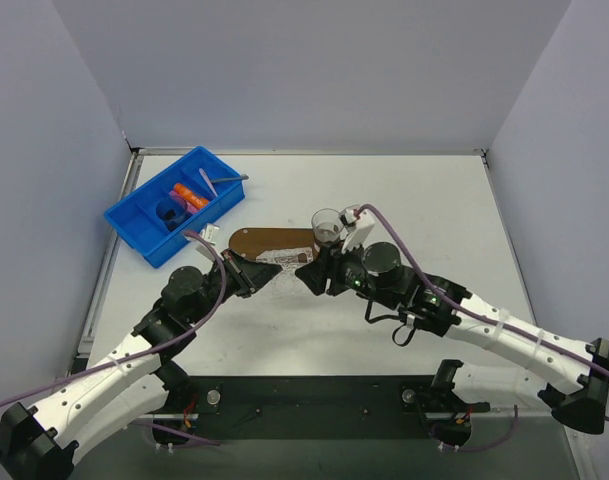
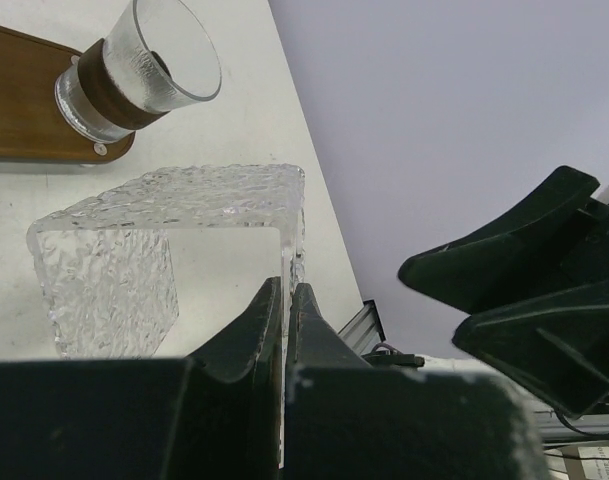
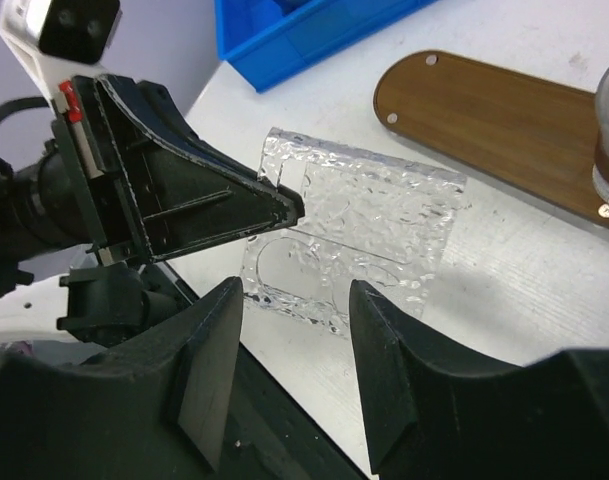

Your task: Prepare toiletry sets of a toothbrush and toothpaste on the tray

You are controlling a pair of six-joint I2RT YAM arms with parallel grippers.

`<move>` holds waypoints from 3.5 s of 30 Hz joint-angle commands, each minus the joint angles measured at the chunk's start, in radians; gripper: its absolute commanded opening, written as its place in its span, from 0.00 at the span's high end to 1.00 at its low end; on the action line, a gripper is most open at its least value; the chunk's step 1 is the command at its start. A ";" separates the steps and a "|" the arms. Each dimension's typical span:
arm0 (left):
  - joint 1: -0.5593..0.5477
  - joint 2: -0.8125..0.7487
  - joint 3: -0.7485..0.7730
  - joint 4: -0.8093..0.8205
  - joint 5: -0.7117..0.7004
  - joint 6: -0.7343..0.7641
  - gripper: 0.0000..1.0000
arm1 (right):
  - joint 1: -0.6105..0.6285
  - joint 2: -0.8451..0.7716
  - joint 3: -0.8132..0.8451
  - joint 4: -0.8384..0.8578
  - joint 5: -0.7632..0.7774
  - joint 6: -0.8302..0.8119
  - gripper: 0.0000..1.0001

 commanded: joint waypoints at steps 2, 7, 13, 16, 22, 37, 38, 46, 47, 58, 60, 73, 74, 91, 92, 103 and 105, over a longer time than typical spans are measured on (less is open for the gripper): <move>-0.004 0.000 0.048 0.042 0.003 -0.002 1.00 | 0.063 0.113 0.077 -0.068 0.092 -0.006 0.61; -0.004 -0.012 0.045 0.025 -0.002 0.002 1.00 | 0.086 0.157 0.097 -0.091 0.152 0.013 0.65; -0.004 -0.010 0.042 0.024 -0.004 0.002 1.00 | 0.088 0.190 0.094 -0.088 0.141 0.048 0.69; -0.004 -0.009 0.037 0.022 -0.001 0.002 1.00 | 0.088 0.209 0.091 -0.072 0.125 0.054 0.69; -0.004 -0.010 0.033 0.024 0.001 -0.002 1.00 | 0.088 0.249 0.091 -0.046 0.097 0.070 0.69; -0.004 0.002 0.024 0.043 0.007 -0.003 1.00 | 0.086 0.319 0.111 -0.011 0.149 0.096 0.82; -0.004 0.002 0.022 0.043 0.007 0.002 1.00 | 0.086 0.319 0.111 -0.011 0.152 0.096 0.88; -0.004 0.036 0.051 0.005 0.062 0.064 0.83 | 0.086 0.312 0.111 -0.014 0.224 0.111 1.00; -0.004 0.046 0.073 -0.012 0.064 0.086 0.76 | 0.086 0.305 0.111 -0.014 0.238 0.109 1.00; 0.016 -0.009 0.180 -0.335 0.036 0.276 0.25 | 0.068 0.298 0.149 -0.098 0.295 0.105 1.00; 0.042 -0.033 0.203 -0.421 0.027 0.339 0.24 | 0.062 0.299 0.155 -0.111 0.293 0.105 1.00; 0.521 0.097 0.485 -0.685 -0.128 0.712 0.20 | -0.011 0.428 0.313 -0.258 0.209 0.142 1.00; 0.522 0.102 0.479 -0.681 -0.170 0.722 0.20 | -0.014 0.451 0.324 -0.263 0.212 0.143 1.00; 0.538 0.070 0.343 -0.602 -0.240 0.764 0.20 | -0.099 0.808 0.654 -0.441 0.189 0.151 1.00; 0.538 0.070 0.341 -0.604 -0.237 0.762 0.20 | -0.103 0.821 0.671 -0.450 0.194 0.145 1.00; 0.538 0.071 0.332 -0.595 -0.206 0.755 0.20 | -0.129 0.925 0.758 -0.480 0.220 0.129 1.00; 0.538 0.071 0.330 -0.593 -0.205 0.755 0.20 | -0.135 0.939 0.767 -0.488 0.224 0.126 1.00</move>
